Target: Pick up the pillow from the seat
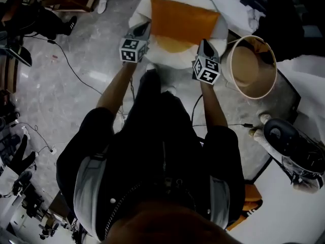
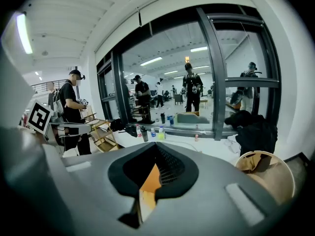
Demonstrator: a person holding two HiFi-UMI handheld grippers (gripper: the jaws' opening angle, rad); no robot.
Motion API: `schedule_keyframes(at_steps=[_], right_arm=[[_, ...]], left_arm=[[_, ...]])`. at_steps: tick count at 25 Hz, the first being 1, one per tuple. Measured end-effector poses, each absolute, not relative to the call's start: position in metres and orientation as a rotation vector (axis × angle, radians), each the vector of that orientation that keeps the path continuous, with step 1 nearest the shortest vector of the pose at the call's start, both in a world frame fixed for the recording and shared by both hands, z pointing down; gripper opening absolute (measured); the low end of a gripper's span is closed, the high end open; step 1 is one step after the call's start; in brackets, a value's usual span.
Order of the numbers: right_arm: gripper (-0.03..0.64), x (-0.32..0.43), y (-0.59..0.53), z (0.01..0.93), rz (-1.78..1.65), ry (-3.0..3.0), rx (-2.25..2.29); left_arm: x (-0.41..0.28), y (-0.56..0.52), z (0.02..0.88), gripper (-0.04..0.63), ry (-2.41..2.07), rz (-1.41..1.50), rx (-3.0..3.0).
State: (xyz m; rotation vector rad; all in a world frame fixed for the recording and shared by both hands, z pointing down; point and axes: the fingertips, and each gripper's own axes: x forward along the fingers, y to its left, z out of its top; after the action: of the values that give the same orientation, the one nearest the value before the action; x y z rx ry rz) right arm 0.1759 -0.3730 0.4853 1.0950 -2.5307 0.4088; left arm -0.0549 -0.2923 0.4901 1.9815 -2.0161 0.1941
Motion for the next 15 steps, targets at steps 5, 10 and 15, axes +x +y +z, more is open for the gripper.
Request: schedule_keyframes(at_steps=[5,10,15], right_arm=[[0.002,0.203,-0.390,0.507,0.427,-2.522,1.130],[0.003,0.213,-0.422,0.535,0.436,-2.557,1.162],[0.002,0.211,-0.449,0.579,0.406,-2.566,1.173]], left_arm=[[-0.050,-0.295,0.517,0.009,-2.020,0.195,1.946],[-0.067,-0.320,0.551,0.009,-2.054,0.221,1.964],[-0.080,-0.337,0.595,0.009,-2.057,0.237,1.963]])
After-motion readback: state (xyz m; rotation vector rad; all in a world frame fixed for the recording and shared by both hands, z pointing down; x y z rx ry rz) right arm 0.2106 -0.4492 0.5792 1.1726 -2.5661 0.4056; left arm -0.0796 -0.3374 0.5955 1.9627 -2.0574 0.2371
